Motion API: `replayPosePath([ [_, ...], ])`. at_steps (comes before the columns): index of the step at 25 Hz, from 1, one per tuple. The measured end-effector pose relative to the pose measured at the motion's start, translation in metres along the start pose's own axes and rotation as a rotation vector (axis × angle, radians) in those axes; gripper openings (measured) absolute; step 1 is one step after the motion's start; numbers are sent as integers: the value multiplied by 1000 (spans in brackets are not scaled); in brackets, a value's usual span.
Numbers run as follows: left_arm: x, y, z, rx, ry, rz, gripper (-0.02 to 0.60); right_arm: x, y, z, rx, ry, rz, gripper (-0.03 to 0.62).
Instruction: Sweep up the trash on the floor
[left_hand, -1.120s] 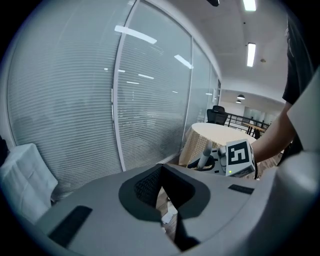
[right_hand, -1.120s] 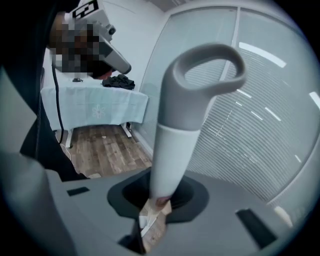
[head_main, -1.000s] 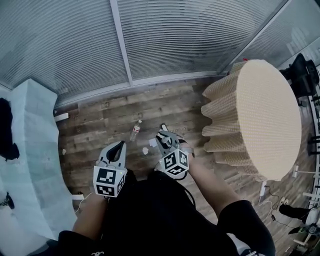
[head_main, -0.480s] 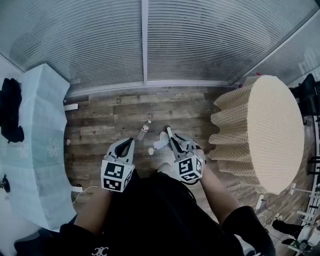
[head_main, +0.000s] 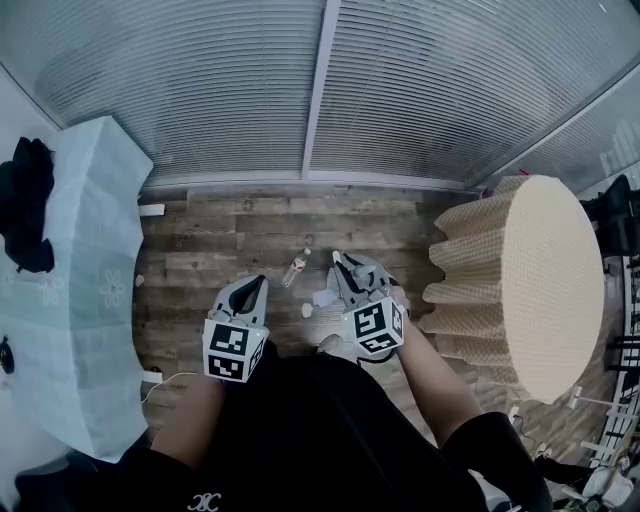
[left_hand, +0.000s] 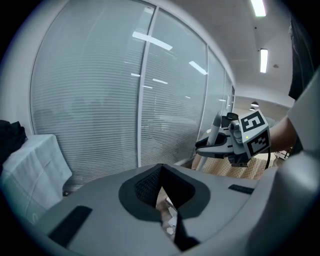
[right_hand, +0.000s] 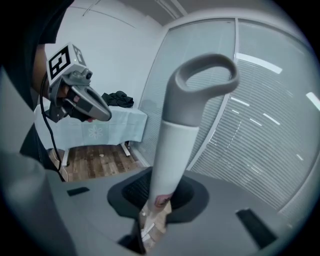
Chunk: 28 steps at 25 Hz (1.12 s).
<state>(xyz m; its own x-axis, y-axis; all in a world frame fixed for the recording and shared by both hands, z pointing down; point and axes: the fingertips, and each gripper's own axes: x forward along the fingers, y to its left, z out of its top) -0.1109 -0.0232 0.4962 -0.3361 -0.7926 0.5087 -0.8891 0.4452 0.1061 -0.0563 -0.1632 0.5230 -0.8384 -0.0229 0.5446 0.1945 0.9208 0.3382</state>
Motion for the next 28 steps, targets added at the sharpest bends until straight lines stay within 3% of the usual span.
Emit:
replayPosePath([
  [4, -9, 29, -3, -37, -17, 33, -3, 20, 3, 38, 52, -38, 16, 77],
  [8, -22, 55, -12, -72, -22, 59, -3, 46, 1, 74, 192, -91, 1, 75],
  [14, -44, 101, -28, -98, -7, 111, -3, 103, -10, 93, 419, -122, -126, 74],
  [20, -67, 152, -38, -111, 18, 166, -3, 153, 11, 56, 476, -6, -196, 77],
  [28, -70, 180, -53, -159, 50, 175, -3, 123, 1, -7, 559, 119, -354, 78],
])
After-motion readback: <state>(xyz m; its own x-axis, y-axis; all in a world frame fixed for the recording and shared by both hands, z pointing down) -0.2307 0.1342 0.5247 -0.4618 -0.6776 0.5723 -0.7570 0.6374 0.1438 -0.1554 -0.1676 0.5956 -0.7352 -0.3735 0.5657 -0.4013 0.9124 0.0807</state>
